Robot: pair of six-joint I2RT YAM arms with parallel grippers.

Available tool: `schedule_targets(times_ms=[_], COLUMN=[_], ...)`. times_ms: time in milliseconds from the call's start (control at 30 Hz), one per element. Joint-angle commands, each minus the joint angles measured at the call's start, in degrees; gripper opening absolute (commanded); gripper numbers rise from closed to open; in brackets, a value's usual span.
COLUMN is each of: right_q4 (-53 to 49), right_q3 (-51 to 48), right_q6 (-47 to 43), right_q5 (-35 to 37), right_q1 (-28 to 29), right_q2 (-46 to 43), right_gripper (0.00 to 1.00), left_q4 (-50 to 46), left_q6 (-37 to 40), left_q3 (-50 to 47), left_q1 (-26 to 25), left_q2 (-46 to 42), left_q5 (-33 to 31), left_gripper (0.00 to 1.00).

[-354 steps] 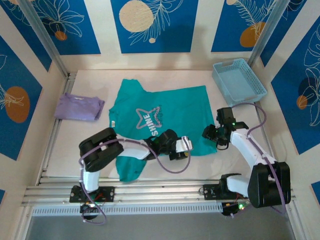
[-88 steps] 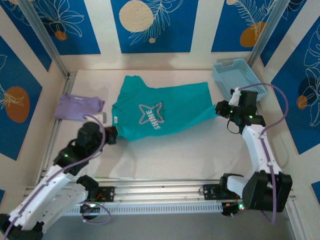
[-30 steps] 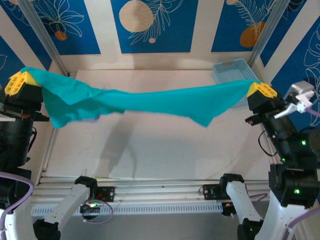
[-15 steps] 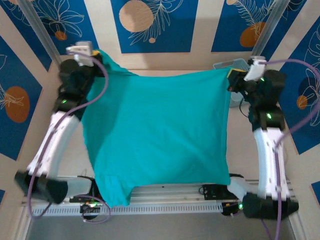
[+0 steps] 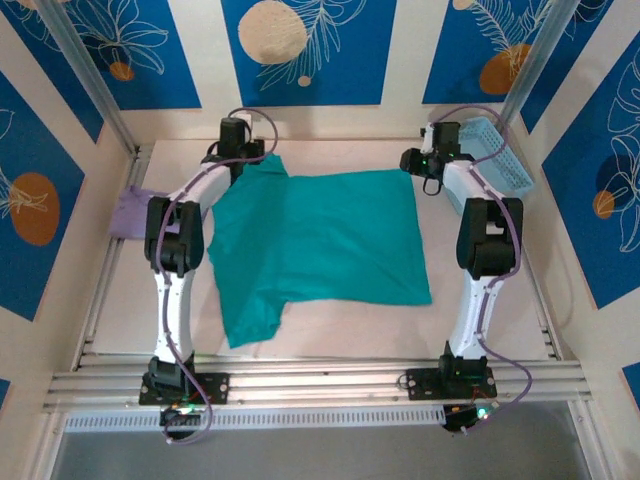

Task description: Fold the inside-out t-shirt

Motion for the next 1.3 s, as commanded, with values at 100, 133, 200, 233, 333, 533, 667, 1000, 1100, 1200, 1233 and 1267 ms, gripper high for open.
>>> schedule_targets(times_ms=[100, 133, 200, 233, 333, 533, 667, 1000, 1100, 1200, 1233, 1267], right_q4=[-5.2, -6.6, -9.2, -10.1, -12.7, -21.1, -26.5, -29.2, -28.1, -25.7, -24.7, -23.6], right_q3=[-8.0, -11.1, -16.8, -20.5, -31.5, -46.9, -51.9, -59.9, -61.4, -62.4, -62.7, -62.9], right_q6=[0.8, 2.0, 4.8, 6.6, 10.7, 16.7, 18.5, 29.5, 29.7, 29.2, 29.0, 28.7], right_q5=[1.2, 0.8, -0.2, -0.6, -0.2, 1.6, 4.0, 4.0, 5.0, 3.5, 3.1, 2.6], right_q1=[1.9, 2.3, 3.2, 3.8, 6.0, 6.5, 4.0, 0.8, -0.2, -1.3, -1.4, -1.6], right_q2=[-13.9, -16.3, -20.8, -23.6, -33.1, -50.4, -56.9, -58.6, -57.2, -55.5, -54.6, -53.8], right_gripper=[0.44, 0.45, 0.46, 0.46, 0.46, 0.46, 0.46, 0.44, 0.43, 0.43, 0.42, 0.42], left_q4=[2.5, 5.7, 12.6, 16.9, 25.5, 10.6, 3.3, -4.6, -4.0, -2.1, -1.6, -1.2], left_q6=[-12.6, -15.8, -22.7, -26.6, -36.2, -32.9, -30.2, -27.7, -27.1, -27.1, -27.1, -27.1], left_q3=[-20.0, -27.1, -39.8, -46.4, -63.3, -75.9, -79.3, -81.0, -80.2, -80.4, -80.3, -80.2], left_q1=[0.6, 0.4, 0.0, -0.2, -0.8, -3.8, -4.7, -4.9, -4.9, -4.9, -4.9, -4.9], left_q2=[-21.2, -25.8, -33.7, -37.4, -47.7, -63.4, -70.8, -78.3, -76.8, -75.2, -74.5, -73.8], left_q5=[10.4, 12.0, 15.5, 18.3, 23.5, 26.2, 27.0, 25.6, 25.8, 26.3, 26.6, 26.9], left_gripper=[0.69, 0.70, 0.71, 0.71, 0.71, 0.72, 0.72, 0.73, 0.73, 0.73, 0.73, 0.73])
